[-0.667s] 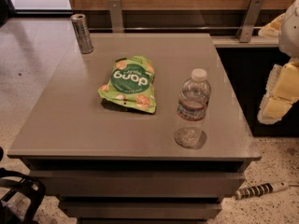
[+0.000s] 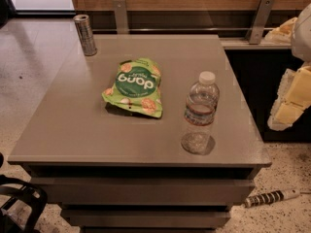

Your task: Move water bottle near redbull can

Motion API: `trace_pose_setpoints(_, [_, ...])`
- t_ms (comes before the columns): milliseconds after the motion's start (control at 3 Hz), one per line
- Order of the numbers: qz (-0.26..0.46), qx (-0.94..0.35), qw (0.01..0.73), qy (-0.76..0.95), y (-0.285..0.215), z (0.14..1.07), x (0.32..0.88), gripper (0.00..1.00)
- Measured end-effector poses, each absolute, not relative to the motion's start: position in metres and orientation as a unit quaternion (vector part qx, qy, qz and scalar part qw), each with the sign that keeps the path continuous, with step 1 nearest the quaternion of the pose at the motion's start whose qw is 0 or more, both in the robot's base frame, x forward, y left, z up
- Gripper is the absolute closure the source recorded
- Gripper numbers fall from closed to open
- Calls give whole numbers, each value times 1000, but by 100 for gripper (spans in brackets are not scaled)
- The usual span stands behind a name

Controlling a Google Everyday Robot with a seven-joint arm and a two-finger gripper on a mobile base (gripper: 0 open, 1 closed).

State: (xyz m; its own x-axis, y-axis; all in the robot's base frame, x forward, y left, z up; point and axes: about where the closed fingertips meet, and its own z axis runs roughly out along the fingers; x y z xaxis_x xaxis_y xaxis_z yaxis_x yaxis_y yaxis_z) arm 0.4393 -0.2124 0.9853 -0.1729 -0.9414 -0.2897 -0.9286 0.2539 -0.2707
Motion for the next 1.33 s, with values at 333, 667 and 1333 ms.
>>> trace_pose_setpoints(333, [49,-623,246,741,-209,972,436,0])
trace_pose_setpoints(667, [111,-625,286,717,-197,966,428,0])
trace_pose_setpoints(1333, [194,-604,354,687,-167,967,422,0])
